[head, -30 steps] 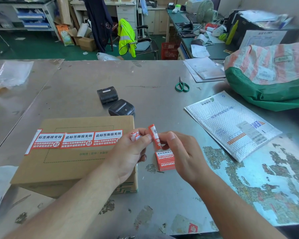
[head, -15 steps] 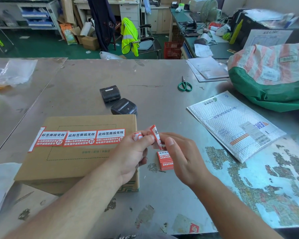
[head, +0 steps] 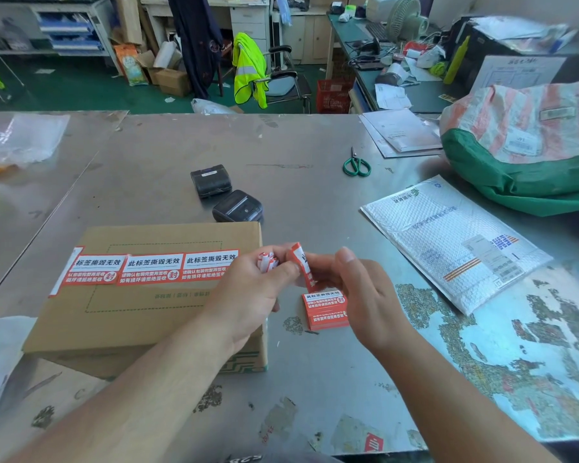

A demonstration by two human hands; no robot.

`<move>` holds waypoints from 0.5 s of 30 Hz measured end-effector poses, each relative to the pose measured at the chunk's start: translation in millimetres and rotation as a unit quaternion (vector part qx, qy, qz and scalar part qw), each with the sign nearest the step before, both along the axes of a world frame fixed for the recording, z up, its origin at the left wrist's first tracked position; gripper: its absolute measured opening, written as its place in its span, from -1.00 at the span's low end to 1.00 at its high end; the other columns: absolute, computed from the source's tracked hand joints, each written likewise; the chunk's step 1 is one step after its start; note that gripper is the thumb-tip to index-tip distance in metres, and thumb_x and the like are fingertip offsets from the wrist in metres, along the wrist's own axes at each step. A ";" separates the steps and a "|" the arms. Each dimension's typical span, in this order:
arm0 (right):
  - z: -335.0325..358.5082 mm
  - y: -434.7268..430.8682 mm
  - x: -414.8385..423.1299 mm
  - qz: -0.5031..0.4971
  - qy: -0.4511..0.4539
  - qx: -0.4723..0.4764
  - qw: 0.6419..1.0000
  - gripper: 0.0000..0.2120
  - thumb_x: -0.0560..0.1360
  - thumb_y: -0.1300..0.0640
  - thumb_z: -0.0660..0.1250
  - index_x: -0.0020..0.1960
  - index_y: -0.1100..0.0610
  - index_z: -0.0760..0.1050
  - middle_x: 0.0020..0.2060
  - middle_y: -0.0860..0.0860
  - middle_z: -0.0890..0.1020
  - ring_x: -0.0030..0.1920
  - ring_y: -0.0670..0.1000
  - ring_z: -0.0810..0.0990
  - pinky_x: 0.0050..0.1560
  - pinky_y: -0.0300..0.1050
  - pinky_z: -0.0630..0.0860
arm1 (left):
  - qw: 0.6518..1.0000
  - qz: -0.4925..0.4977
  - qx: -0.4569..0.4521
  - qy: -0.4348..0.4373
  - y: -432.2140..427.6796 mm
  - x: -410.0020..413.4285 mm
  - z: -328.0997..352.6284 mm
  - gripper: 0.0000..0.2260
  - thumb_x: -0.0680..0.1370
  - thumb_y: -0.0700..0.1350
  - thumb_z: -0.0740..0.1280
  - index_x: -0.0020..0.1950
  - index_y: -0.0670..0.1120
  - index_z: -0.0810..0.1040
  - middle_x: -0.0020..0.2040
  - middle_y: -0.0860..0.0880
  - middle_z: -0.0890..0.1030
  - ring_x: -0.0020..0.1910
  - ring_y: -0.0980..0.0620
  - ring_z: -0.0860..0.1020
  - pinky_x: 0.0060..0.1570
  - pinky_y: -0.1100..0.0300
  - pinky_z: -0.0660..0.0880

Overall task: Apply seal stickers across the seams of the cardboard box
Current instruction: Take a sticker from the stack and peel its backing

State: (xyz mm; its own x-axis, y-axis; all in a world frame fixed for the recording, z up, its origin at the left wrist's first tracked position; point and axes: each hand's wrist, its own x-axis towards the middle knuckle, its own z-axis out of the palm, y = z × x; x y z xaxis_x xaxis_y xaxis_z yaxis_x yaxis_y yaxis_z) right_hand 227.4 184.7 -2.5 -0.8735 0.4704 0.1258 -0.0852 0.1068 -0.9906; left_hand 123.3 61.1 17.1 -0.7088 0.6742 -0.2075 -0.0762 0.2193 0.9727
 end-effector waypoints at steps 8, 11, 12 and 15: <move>-4.3 5.1 -1.9 -0.011 -0.012 0.013 1.000 -0.46 0.62 -0.14 -0.02 0.02 -0.03 0.74 -0.09 0.14 0.75 0.05 0.16 0.70 0.14 0.24 0.55 | 1.000 0.015 -0.006 0.009 3.7 0.3 -2.1 -0.83 0.57 -0.06 0.36 0.08 -0.10 0.67 -0.46 0.24 0.52 -0.51 0.26 0.43 -0.31 0.15 0.35; -3.0 6.6 -6.2 -0.001 -0.030 -0.062 0.998 -0.45 0.62 -0.13 0.00 -0.02 0.01 0.75 -0.09 0.17 0.75 0.07 0.23 0.69 0.18 0.29 0.54 | 0.999 0.032 -0.002 0.028 4.9 1.0 -0.4 -0.84 0.56 -0.10 0.38 -0.06 -0.19 0.65 -0.31 0.22 0.59 -0.50 0.27 0.45 -0.37 0.26 0.38; -2.7 7.9 -8.1 0.001 -0.042 -0.106 0.993 -0.44 0.60 -0.15 0.01 -0.06 0.05 0.76 -0.12 0.19 0.75 0.05 0.28 0.69 0.17 0.29 0.54 | 0.999 0.031 0.002 0.044 5.0 2.0 0.3 -0.84 0.56 -0.14 0.38 -0.12 -0.23 0.63 -0.30 0.21 0.60 -0.51 0.28 0.46 -0.40 0.34 0.37; -1.6 12.7 -13.2 0.017 -0.078 -0.218 0.973 -0.42 0.52 -0.22 0.10 -0.17 0.17 0.73 -0.17 0.27 0.71 -0.10 0.25 0.69 0.07 0.18 0.53 | 0.995 0.009 0.002 0.099 4.6 4.7 2.6 -0.83 0.54 -0.22 0.39 -0.26 -0.15 0.59 -0.29 0.21 0.65 -0.46 0.31 0.51 -0.41 0.46 0.36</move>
State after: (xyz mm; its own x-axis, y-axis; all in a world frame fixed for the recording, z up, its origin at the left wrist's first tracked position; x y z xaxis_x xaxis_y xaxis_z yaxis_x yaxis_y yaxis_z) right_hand 214.1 197.4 -4.2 -0.8816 0.4205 -0.2143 0.0737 -0.3259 -0.9425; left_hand 128.0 65.7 19.7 -0.7477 0.6613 -0.0592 0.1139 0.2156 0.9698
